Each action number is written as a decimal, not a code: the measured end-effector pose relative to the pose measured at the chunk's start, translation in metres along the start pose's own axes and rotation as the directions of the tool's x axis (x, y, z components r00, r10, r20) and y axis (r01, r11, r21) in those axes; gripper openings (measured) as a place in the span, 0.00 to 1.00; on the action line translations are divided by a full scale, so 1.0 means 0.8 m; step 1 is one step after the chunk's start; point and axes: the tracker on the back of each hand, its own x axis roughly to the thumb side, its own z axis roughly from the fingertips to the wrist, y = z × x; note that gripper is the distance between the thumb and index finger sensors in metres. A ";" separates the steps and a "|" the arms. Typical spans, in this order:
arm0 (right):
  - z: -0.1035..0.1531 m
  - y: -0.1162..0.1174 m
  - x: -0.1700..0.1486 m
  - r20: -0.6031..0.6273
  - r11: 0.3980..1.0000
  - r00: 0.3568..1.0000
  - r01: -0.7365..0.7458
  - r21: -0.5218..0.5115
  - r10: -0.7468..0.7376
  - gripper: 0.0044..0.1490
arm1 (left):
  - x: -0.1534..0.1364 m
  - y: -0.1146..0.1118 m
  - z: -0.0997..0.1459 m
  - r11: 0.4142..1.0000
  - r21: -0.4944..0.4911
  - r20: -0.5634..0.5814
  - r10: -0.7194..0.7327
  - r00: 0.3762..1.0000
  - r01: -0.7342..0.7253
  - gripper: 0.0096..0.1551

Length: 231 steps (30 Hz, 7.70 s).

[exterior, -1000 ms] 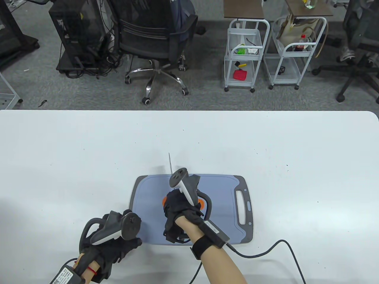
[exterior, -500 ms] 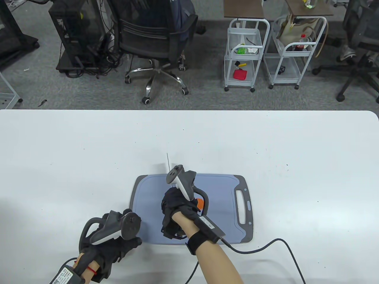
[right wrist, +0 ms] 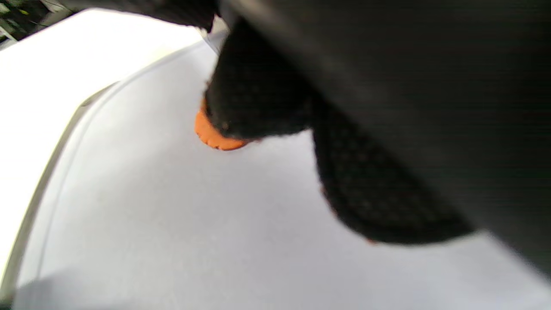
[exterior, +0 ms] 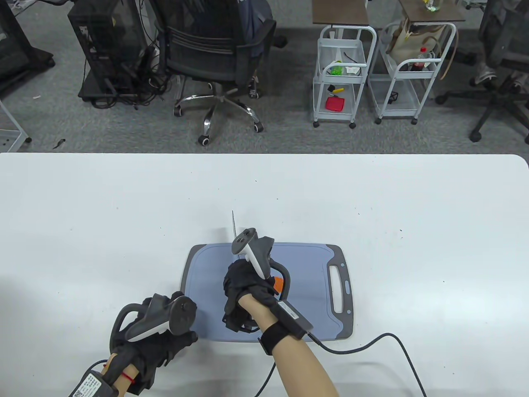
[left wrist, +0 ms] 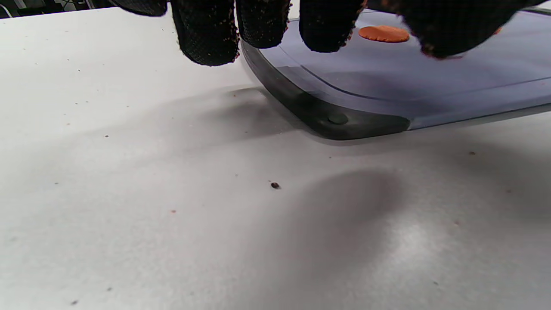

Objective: Chop plasticine discs into granules with repetitive downward strikes

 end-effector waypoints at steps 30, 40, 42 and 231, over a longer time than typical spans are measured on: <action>-0.002 0.003 0.018 0.037 0.996 0.998 -0.062 0.061 0.059 0.35 | -0.001 0.004 0.003 1.000 0.012 0.007 0.016 1.000 -0.016 0.47; -0.017 0.024 0.037 0.000 0.992 0.992 -0.127 -0.005 0.127 0.37 | -0.003 -0.002 -0.003 1.000 -0.018 -0.013 0.001 1.000 -0.001 0.47; -0.018 0.013 0.036 -0.004 0.991 0.992 -0.126 0.037 0.127 0.36 | -0.004 0.000 -0.001 1.000 -0.005 -0.004 0.007 1.000 -0.007 0.47; 0.014 -0.075 -0.096 0.396 0.944 0.879 -0.154 -0.291 0.265 0.34 | -0.004 0.002 0.000 1.000 -0.021 -0.026 -0.009 1.000 0.009 0.47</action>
